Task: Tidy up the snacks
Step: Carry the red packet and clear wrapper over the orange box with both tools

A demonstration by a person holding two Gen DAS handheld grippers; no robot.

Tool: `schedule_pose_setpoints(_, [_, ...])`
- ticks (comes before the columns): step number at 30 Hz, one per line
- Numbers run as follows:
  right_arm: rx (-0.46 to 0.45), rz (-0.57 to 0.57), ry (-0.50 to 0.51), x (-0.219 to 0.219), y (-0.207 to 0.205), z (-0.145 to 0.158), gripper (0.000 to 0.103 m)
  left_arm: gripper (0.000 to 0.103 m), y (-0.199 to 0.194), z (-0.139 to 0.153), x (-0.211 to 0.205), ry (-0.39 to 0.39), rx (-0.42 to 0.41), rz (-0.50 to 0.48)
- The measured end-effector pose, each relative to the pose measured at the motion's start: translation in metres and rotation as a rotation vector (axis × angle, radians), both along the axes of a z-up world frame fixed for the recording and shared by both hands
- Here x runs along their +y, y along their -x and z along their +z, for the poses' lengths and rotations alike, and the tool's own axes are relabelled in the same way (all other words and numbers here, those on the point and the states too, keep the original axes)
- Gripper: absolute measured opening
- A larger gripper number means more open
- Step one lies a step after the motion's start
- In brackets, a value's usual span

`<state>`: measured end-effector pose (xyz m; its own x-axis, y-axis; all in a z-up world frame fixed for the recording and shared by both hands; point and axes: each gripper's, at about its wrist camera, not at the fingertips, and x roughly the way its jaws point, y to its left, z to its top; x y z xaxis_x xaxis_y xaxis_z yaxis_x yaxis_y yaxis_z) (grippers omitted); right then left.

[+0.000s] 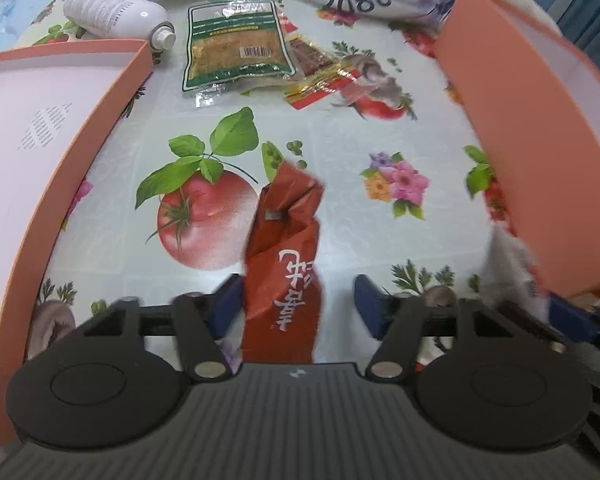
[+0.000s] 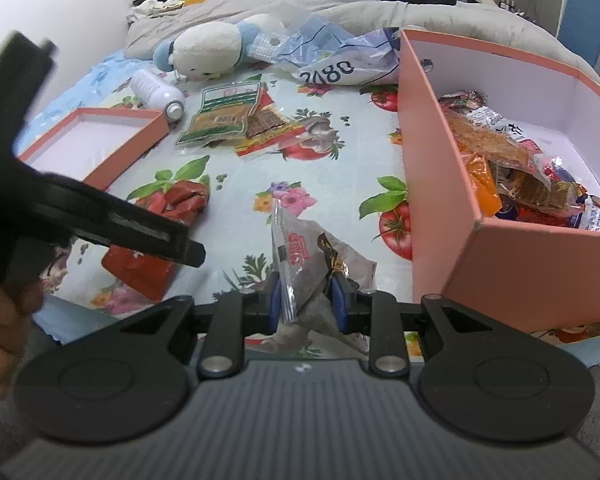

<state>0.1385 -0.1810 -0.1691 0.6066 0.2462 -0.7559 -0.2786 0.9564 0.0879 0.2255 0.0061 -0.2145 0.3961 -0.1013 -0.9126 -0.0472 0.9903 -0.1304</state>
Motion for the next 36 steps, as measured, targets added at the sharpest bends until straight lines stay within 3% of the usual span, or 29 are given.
schedule_pose_setpoints(6, [-0.018, -0.009, -0.014, -0.003, 0.002, 0.008, 0.029, 0.039, -0.004, 0.004, -0.007, -0.016, -0.015, -0.003])
schedule_pose_setpoints(11, [-0.052, -0.015, -0.035, -0.007, 0.008, 0.027, 0.029, 0.037, 0.012, 0.029, -0.006, 0.015, -0.050, 0.013])
schedule_pose_setpoints(16, [-0.106, -0.028, -0.065, -0.014, 0.017, 0.058, 0.029, 0.037, 0.032, 0.072, -0.001, 0.062, -0.100, 0.045])
schedule_pose_setpoints(26, [-0.195, -0.081, -0.118, -0.040, 0.040, 0.118, 0.029, 0.037, 0.065, 0.154, -0.023, 0.128, -0.215, 0.020])
schedule_pose_setpoints(31, [-0.246, -0.124, -0.116, -0.058, 0.045, 0.139, 0.029, 0.037, 0.071, 0.177, -0.044, 0.138, -0.272, -0.028])
schedule_pose_setpoints(36, [-0.256, -0.174, -0.095, -0.075, 0.038, 0.137, 0.029, 0.037, 0.065, 0.183, -0.066, 0.155, -0.275, -0.073])
